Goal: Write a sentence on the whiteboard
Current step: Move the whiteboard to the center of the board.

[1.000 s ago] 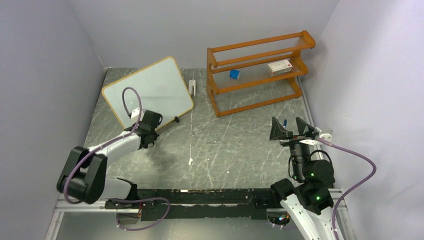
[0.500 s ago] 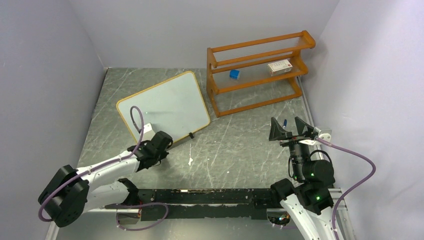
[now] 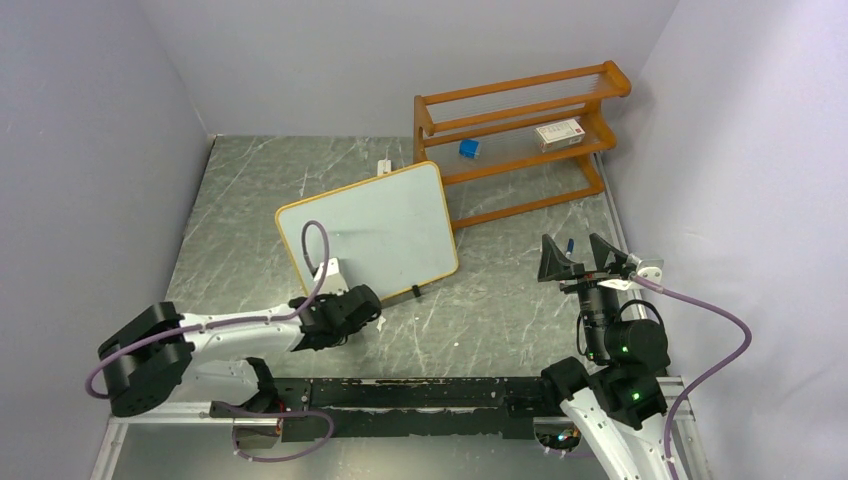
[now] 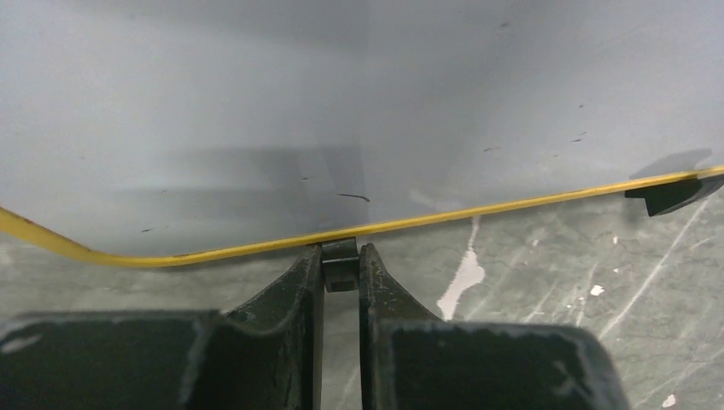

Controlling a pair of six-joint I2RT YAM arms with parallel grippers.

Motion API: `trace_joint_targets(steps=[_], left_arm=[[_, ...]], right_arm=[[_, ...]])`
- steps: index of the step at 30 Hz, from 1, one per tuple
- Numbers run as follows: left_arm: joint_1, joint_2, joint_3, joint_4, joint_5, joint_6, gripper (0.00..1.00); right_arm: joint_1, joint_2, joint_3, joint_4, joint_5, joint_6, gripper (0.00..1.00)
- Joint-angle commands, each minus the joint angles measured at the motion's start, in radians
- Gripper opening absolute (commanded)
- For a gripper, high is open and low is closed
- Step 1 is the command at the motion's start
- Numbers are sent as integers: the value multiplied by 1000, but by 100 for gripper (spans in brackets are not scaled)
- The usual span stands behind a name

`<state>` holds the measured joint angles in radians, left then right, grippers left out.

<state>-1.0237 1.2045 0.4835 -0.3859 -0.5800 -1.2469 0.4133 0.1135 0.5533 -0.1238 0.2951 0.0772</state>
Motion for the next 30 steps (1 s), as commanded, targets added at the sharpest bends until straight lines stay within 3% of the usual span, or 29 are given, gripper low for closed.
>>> trace_joint_targets(steps=[1, 15, 22, 30], left_arm=[[-62, 89, 60, 88, 43, -94, 5], [-185, 274, 195, 105, 3, -161, 6], [-193, 313, 274, 78, -14, -155, 28], [-225, 231, 316, 20, -33, -96, 60]], right_arm=[[4, -3, 1, 12, 1, -11, 100], [2, -6, 0, 12, 7, -10, 100], [3, 16, 10, 1, 4, 3, 100], [2, 68, 41, -27, 29, 46, 100]])
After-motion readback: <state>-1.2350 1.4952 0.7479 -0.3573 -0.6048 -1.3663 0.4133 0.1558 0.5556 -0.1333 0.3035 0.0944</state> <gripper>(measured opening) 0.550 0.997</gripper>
